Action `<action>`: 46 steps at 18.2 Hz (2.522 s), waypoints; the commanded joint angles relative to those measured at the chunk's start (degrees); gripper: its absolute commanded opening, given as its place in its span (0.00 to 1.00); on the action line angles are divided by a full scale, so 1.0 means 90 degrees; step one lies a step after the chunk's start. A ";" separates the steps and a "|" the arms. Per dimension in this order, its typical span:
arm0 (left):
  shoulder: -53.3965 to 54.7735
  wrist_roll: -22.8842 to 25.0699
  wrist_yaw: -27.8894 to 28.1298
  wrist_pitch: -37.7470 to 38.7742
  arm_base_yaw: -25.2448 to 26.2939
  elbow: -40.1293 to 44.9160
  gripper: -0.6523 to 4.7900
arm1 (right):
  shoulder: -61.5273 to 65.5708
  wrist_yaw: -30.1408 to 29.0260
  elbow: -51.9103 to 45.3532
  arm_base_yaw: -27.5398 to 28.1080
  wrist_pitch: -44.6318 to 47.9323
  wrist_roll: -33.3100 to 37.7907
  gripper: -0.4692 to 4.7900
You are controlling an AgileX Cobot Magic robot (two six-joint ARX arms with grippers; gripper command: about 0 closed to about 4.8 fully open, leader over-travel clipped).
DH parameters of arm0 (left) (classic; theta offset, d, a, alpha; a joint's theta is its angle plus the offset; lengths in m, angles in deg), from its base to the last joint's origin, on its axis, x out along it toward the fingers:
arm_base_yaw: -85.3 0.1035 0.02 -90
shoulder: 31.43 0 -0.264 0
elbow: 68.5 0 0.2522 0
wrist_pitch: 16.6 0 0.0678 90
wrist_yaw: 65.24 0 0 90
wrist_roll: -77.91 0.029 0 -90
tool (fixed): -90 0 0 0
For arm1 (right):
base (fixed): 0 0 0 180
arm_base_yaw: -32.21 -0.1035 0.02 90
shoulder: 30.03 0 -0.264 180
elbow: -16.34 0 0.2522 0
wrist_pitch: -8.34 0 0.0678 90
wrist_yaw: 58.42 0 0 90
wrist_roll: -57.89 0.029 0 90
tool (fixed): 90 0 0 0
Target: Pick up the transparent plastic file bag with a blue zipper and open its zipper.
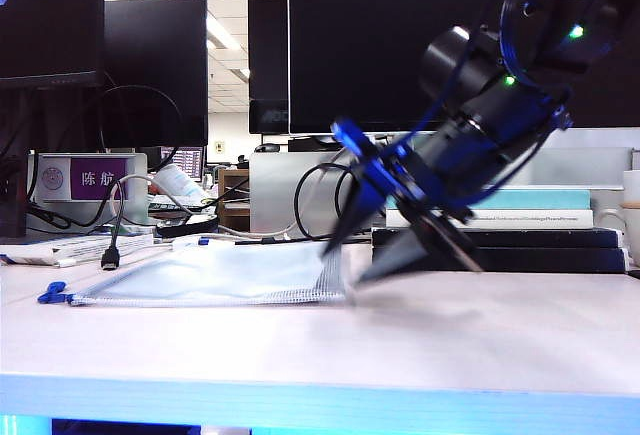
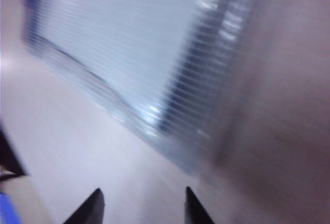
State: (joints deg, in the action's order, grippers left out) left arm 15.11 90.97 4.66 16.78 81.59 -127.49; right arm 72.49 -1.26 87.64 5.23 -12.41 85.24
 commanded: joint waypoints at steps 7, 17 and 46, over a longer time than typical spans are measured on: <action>-0.0005 -0.0168 -0.0032 -0.0044 0.0002 -0.0036 0.58 | 0.0389 0.0369 0.0063 -0.0002 0.0503 -0.0231 0.45; -0.0005 -0.0165 -0.0032 -0.0046 0.0002 -0.0034 0.58 | 0.0952 -0.0041 0.0855 -0.0027 0.1015 0.0321 0.08; 0.0104 0.0731 0.0464 0.0238 -0.1554 0.0384 0.96 | -0.1406 -0.0826 0.4476 0.0231 -0.1399 -0.0231 0.08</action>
State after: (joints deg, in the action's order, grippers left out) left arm 16.12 97.41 8.81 20.15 67.71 -124.02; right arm 60.40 -7.73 127.20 7.37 -25.65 83.47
